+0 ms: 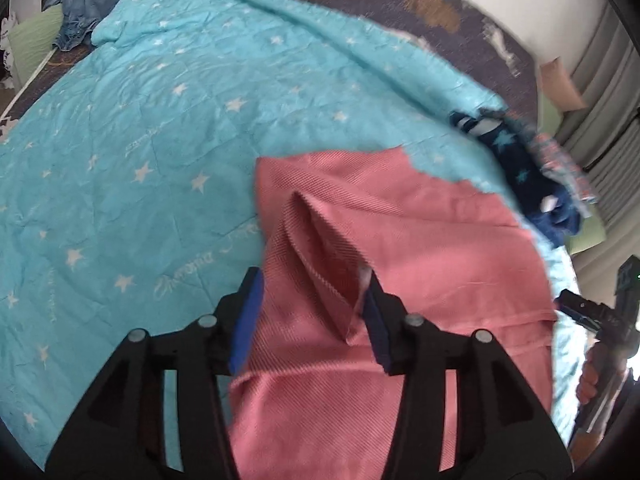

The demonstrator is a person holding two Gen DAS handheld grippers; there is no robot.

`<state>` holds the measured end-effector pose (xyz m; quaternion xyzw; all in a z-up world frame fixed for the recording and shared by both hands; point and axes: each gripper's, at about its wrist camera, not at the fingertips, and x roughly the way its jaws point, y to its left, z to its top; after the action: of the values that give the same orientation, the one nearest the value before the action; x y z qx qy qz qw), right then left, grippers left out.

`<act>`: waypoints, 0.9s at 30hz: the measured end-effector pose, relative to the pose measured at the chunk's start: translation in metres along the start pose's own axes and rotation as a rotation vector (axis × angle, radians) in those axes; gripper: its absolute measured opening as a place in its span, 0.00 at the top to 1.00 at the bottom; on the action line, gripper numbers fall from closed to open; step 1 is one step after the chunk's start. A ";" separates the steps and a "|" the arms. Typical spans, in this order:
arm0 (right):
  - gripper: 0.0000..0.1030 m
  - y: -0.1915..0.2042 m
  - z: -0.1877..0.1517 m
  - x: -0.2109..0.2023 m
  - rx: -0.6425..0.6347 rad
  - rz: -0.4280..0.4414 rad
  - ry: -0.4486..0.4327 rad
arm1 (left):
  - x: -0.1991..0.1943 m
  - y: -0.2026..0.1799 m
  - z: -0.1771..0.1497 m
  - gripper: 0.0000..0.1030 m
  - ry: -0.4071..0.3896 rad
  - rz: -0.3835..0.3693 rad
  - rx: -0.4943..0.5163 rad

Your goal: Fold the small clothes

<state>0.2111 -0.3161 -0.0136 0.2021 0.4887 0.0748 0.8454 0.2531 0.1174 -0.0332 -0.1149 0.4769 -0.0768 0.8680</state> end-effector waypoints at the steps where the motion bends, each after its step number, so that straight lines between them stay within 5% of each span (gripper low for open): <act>1: 0.26 0.001 0.002 0.009 0.006 -0.004 0.022 | 0.010 0.003 0.000 0.51 0.027 0.020 -0.006; 3: 0.49 -0.003 0.003 0.026 0.018 0.012 0.072 | 0.024 0.013 -0.001 0.50 0.049 0.049 -0.021; 4: 0.59 -0.003 0.003 0.030 0.015 0.005 0.079 | 0.025 0.019 -0.003 0.42 0.047 0.048 -0.031; 5: 0.78 -0.003 0.002 0.032 -0.002 -0.009 0.075 | 0.024 0.026 -0.004 0.42 0.039 0.031 -0.056; 6: 0.83 -0.005 0.001 0.032 -0.005 0.015 0.079 | 0.021 0.033 -0.004 0.42 0.037 0.018 -0.084; 9: 0.83 -0.007 0.000 0.026 -0.011 0.027 0.076 | 0.005 0.042 -0.001 0.42 0.000 0.076 -0.108; 11: 0.74 -0.006 0.000 0.023 -0.029 0.010 0.081 | -0.009 0.042 0.001 0.45 -0.040 0.117 -0.106; 16: 0.49 -0.009 0.020 0.023 0.007 0.035 0.040 | -0.027 0.022 0.019 0.43 -0.099 0.006 -0.051; 20: 0.46 -0.011 0.050 0.046 0.069 0.120 0.069 | 0.015 -0.004 0.033 0.37 -0.007 0.053 0.061; 24: 0.45 -0.019 0.068 0.069 0.161 0.138 0.057 | 0.060 0.011 0.045 0.37 0.072 0.027 -0.033; 25: 0.46 -0.018 0.069 0.071 0.168 0.142 0.050 | 0.062 0.016 0.049 0.45 0.056 0.004 -0.061; 26: 0.66 -0.015 0.071 0.072 0.146 0.132 0.036 | 0.061 0.020 0.054 0.74 0.035 -0.020 -0.079; 27: 0.94 -0.011 0.072 0.072 0.121 0.121 0.031 | 0.060 0.022 0.059 0.88 0.031 -0.048 -0.093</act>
<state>0.3088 -0.3224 -0.0442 0.2806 0.4923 0.0993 0.8180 0.3351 0.1313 -0.0575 -0.1655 0.4903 -0.0772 0.8522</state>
